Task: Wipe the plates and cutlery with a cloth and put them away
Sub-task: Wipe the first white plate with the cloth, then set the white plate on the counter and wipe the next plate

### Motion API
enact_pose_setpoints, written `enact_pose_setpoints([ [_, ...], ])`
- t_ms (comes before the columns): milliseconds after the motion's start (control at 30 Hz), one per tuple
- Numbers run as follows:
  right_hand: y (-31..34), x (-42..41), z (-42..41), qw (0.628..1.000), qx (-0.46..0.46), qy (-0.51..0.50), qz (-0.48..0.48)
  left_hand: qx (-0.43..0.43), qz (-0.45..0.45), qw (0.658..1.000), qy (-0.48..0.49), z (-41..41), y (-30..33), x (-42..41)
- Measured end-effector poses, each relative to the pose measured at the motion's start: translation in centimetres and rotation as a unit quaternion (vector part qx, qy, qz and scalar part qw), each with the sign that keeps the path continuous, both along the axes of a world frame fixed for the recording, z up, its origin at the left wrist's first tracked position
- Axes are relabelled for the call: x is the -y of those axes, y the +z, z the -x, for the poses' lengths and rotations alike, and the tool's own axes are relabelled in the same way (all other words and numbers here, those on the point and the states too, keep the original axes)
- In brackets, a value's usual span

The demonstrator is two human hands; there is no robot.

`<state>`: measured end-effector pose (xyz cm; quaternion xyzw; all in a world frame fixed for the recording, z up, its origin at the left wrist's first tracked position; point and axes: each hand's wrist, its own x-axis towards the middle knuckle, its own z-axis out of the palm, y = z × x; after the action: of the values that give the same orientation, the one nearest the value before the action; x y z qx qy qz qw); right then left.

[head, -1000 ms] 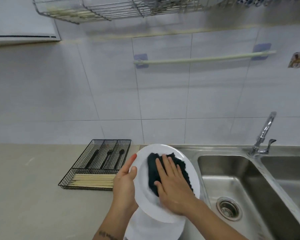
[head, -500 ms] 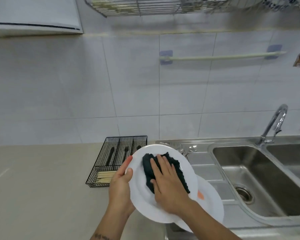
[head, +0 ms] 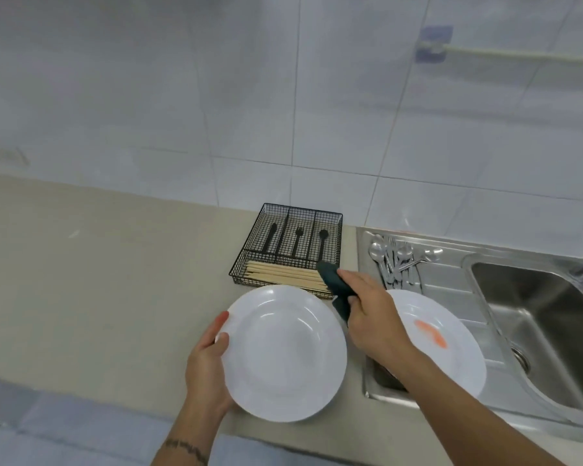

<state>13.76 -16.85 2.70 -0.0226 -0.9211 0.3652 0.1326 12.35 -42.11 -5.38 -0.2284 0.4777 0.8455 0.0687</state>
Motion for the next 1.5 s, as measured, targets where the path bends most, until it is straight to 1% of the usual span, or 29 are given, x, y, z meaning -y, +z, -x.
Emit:
enact_pose_setpoints([
  [167,0.1,0.9,-0.2,1.0,0.006,0.015,0.018,0.017,0.008,1.0,0.007,-0.9,-1.2,0.3],
  [267,-0.2,0.6,-0.5,0.999,0.017,0.003,0.033,0.026,0.022,0.999,0.015,-0.9,-2.1,0.6],
  [433,0.0,-0.2,-1.6,0.996,0.029,-0.018,0.083,0.029,0.035,0.999,0.028,-0.5,-2.9,0.5],
  [500,0.0,-0.6,-1.9,0.996,0.026,-0.027,0.084,0.029,0.067,0.997,0.04,-0.2,-2.7,0.0],
  [600,0.2,-1.6,-2.4,0.995,0.021,-0.048,0.089,0.021,0.139,0.988,0.058,0.3,-2.8,-0.6],
  [733,0.8,-3.2,-3.4,0.993,0.028,-0.071,0.091,0.0,0.233,0.971,0.052,1.0,-2.9,-1.1],
  [867,0.9,-5.4,-3.9,0.988,0.035,-0.11,0.099,-0.014,0.326,0.945,0.009,1.3,-2.6,-0.8],
  [933,1.2,-6.6,-4.4,0.984,0.025,-0.127,0.123,-0.011,0.371,0.928,-0.009,1.5,-2.2,-0.3],
  [967,1.4,-7.3,-4.8,0.982,0.021,-0.136,0.132,-0.017,0.406,0.914,-0.012,1.6,-1.9,-0.2],
  [1000,1.5,-7.9,-5.1,0.979,0.02,-0.149,0.136,-0.033,0.453,0.891,-0.007,1.6,-1.3,-0.3],
  [1067,1.5,-9.3,-5.5,0.974,0.023,-0.174,0.143,-0.093,0.545,0.833,0.017,1.7,0.1,-1.5],
  [1100,1.3,-10.0,-5.7,0.971,0.026,-0.184,0.149,-0.131,0.558,0.819,0.02,1.8,0.7,-2.9],
  [1133,1.3,-10.6,-5.9,0.969,0.029,-0.192,0.155,-0.17,0.546,0.821,0.002,1.7,1.5,-4.7],
  [1200,1.2,-11.8,-6.4,0.965,0.03,-0.203,0.163,-0.237,0.501,0.828,-0.08,1.3,2.6,-9.2],
  [1267,1.2,-13.0,-7.0,0.964,0.028,-0.209,0.162,-0.275,0.477,0.814,-0.183,0.4,2.6,-14.0],
  [1333,1.1,-14.4,-7.7,0.964,0.032,-0.213,0.158,-0.269,0.462,0.806,-0.255,-0.3,1.6,-17.8],
  [1400,0.7,-16.1,-8.4,0.963,0.038,-0.213,0.159,-0.229,0.46,0.807,-0.291,-0.9,0.8,-20.3],
  [1467,0.4,-17.9,-9.0,0.962,0.041,-0.213,0.163,-0.195,0.475,0.807,-0.29,-1.2,0.3,-21.8],
  [1500,0.2,-18.8,-9.3,0.962,0.043,-0.212,0.165,-0.182,0.479,0.813,-0.276,-1.3,0.1,-22.3],
])
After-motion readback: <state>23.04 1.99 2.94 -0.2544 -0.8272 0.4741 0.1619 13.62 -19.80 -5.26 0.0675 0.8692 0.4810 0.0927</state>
